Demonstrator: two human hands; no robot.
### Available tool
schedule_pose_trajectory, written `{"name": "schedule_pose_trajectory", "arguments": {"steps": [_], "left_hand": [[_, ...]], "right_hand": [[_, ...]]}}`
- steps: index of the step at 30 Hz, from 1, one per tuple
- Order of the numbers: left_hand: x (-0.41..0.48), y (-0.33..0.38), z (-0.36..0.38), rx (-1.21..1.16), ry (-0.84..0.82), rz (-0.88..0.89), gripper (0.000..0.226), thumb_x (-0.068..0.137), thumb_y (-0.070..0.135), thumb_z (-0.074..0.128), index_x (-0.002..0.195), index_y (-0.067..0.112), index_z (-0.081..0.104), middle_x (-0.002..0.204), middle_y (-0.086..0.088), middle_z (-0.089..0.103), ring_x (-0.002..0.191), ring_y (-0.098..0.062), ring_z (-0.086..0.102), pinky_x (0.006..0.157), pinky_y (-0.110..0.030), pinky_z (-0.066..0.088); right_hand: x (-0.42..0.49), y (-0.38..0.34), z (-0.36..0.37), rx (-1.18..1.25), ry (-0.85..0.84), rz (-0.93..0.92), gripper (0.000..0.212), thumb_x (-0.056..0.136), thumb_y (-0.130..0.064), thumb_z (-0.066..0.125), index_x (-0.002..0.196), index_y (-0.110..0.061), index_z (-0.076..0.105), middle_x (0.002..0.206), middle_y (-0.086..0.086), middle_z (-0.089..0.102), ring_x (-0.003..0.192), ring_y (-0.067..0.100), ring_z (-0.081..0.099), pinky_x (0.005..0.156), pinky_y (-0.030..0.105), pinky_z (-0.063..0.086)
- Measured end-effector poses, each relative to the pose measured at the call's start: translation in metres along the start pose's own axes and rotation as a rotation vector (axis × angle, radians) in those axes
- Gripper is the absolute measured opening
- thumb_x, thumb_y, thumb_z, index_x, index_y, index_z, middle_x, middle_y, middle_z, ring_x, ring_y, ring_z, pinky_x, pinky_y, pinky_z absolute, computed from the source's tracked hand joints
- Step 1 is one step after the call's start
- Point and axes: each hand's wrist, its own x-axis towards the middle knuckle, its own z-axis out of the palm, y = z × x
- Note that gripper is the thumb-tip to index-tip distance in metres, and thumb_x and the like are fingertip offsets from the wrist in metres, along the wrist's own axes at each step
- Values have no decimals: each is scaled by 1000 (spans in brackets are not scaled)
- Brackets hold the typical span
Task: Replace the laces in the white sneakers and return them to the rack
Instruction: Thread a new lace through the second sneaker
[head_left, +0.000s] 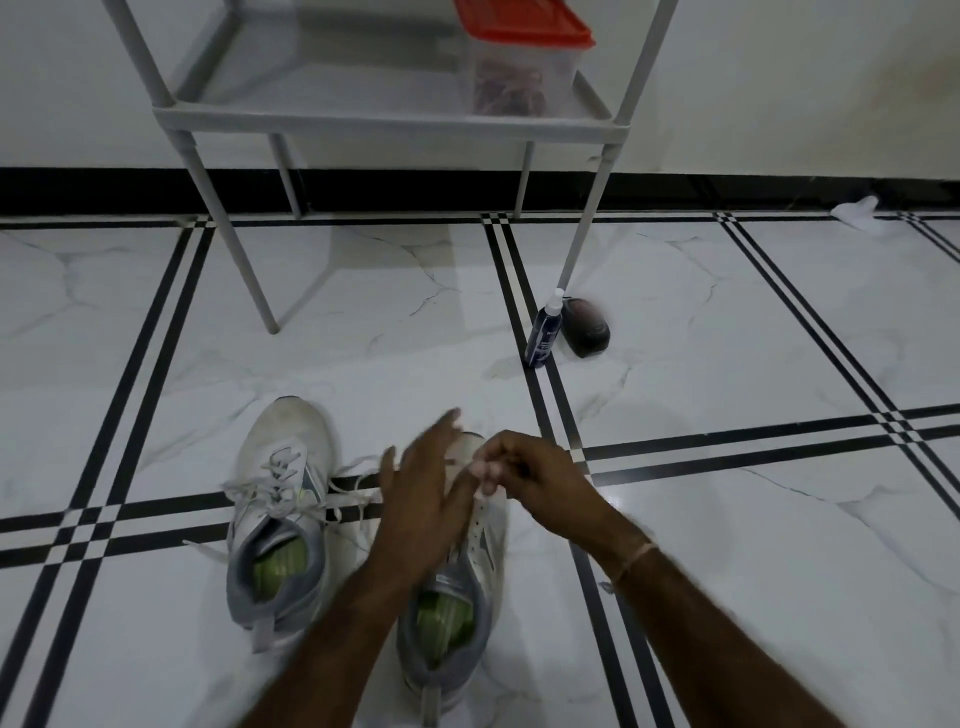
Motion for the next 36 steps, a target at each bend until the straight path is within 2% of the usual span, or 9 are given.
{"name": "schedule_pose_trajectory", "arguments": {"steps": [3,6,9,11,13,15,19,26,36], "left_hand": [[3,-1,2,-159,1,-14,23,103,31,48,86,28,64,69,13,66,66,0,61,66,-27,44],[4,-28,-18,-18,181,-157,37,105,29,48,69,24,56,56,9,57,53,-5,57,51,-26,37],[0,-43,-28,141,212,-330,27,103,26,50,80,21,61,68,1,64,71,-28,67,58,-31,45],[-5,-33,-24,231,191,-205,18,100,28,52,111,21,64,105,-6,72,101,-31,66,83,-43,53],[-7,-17,-10,98,28,16,43,99,40,52,138,23,52,135,1,62,123,-18,57,103,-41,45],[-6,7,-6,-194,-152,29,32,100,38,53,131,34,58,115,8,73,105,-8,67,93,-37,54],[-1,-2,-5,-206,-27,-73,23,100,21,57,81,28,67,64,8,67,56,-8,62,59,-36,55],[-3,-8,-2,-234,-91,-91,5,88,30,73,84,31,75,76,17,72,76,-3,66,63,-14,43],[-5,-5,1,-74,-52,-31,13,86,41,62,91,37,73,87,21,69,85,2,62,75,-30,51]], "right_hand": [[6,-4,-2,50,35,14,3,98,-11,64,95,-13,65,77,0,73,76,18,70,68,29,54],[-1,4,-22,20,34,55,12,99,-7,60,96,-12,71,83,5,73,84,18,70,79,29,55],[-9,10,-23,-6,70,96,18,100,0,55,98,-7,71,84,9,73,77,4,66,69,12,50],[-10,8,-12,56,66,93,7,100,0,55,99,-2,62,81,14,73,67,4,63,61,13,47],[-7,3,3,112,35,73,9,99,-6,63,97,-2,55,76,16,72,60,10,61,55,22,47],[-2,-1,13,147,33,71,10,98,-10,65,91,-4,60,72,12,71,60,12,62,55,27,46],[-3,1,15,272,18,107,20,104,-3,51,101,-1,70,91,12,76,74,16,67,67,27,54],[-7,11,28,397,169,204,8,94,-5,69,95,2,66,81,21,73,71,23,72,66,32,59],[-6,9,30,408,249,229,12,92,-1,71,97,0,61,79,11,66,74,26,75,68,37,63]]}}
